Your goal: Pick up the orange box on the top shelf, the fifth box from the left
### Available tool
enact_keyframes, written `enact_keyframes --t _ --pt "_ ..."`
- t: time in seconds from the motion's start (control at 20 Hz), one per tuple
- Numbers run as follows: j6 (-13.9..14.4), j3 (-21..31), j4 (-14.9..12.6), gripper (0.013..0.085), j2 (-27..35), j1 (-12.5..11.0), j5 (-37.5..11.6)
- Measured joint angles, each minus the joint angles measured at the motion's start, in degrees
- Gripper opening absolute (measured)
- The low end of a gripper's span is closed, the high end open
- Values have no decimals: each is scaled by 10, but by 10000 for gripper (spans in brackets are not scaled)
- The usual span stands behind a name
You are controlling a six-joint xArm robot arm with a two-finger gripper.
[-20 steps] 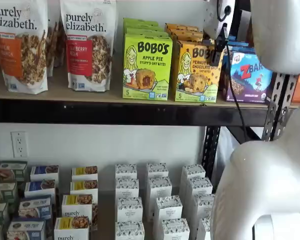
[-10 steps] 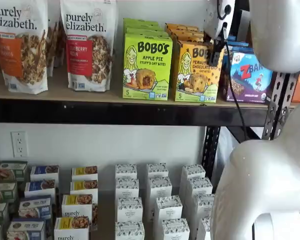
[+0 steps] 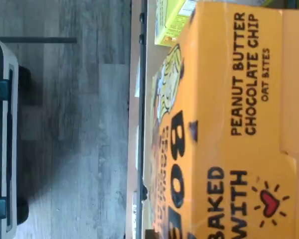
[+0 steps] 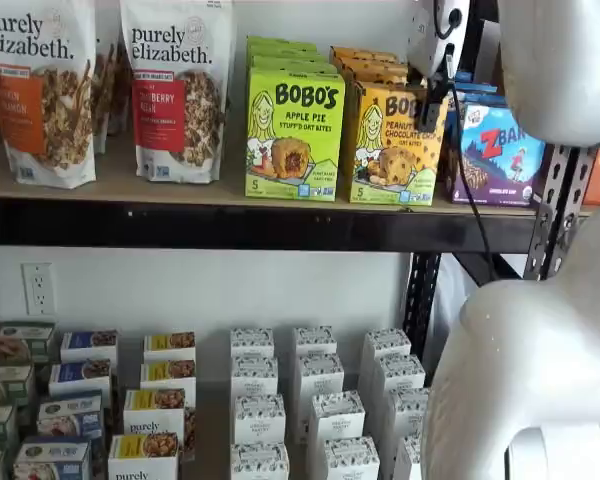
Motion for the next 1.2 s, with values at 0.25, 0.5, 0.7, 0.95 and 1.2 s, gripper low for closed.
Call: enact_keyframes --t 0.25,0.5,0.7,0.95,1.2 --pt "0 2 -4 570 -1 1 -1" --pt "-1 4 1 530 -2 -2 -5" --pt "-3 0 6 450 0 -4 -1" --pt "-4 -1 8 330 -1 -6 0" --pt "-4 1 8 250 -2 -5 0"
